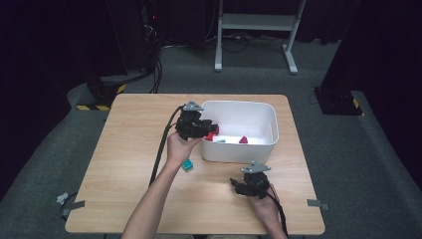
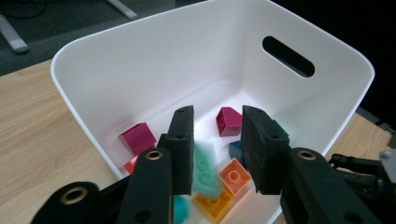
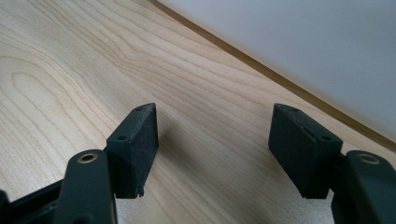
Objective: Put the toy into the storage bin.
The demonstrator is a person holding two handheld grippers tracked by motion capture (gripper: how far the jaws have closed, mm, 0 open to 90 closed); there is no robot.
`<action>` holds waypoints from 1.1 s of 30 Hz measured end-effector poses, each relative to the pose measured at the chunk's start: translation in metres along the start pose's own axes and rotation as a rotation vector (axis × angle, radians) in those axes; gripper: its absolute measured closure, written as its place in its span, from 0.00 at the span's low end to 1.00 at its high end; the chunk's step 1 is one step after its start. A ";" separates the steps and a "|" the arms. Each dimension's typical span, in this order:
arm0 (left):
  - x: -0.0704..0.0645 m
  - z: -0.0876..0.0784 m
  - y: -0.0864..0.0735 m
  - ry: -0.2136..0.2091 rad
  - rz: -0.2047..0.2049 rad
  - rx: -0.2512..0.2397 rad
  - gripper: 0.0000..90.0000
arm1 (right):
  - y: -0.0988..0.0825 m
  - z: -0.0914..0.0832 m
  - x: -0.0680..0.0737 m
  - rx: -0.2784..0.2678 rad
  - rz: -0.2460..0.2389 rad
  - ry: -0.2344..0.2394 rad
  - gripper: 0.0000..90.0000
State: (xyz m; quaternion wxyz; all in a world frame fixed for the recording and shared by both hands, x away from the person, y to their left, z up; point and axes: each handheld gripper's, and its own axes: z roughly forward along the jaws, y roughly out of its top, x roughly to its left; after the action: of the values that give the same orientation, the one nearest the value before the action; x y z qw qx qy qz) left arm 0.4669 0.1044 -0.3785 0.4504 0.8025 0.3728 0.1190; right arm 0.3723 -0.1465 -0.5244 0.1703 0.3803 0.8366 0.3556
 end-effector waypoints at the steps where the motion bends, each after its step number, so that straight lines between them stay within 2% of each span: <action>1: 0.000 -0.001 0.000 0.005 0.002 -0.002 0.69 | 0.000 0.000 0.000 0.000 0.000 0.000 0.37; 11: 0.000 -0.017 -0.004 0.032 0.008 -0.034 0.62 | 0.000 0.000 0.000 -0.001 -0.001 0.000 0.37; 19: 0.008 -0.029 -0.013 0.048 -0.019 -0.048 0.61 | 0.000 0.000 0.000 0.000 0.001 0.000 0.37; 22: 0.010 -0.034 -0.015 0.056 -0.014 -0.050 0.61 | 0.000 0.000 0.000 0.000 0.001 0.000 0.37; 33: 0.018 -0.050 -0.027 0.082 -0.040 -0.073 0.60 | 0.000 0.000 0.000 0.000 0.002 0.001 0.37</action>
State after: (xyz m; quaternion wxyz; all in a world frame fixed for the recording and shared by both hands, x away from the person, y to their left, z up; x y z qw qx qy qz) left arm 0.4399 0.1579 -0.3747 0.4660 0.7725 0.4020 0.1563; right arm 0.3722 -0.1464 -0.5244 0.1696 0.3811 0.8362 0.3561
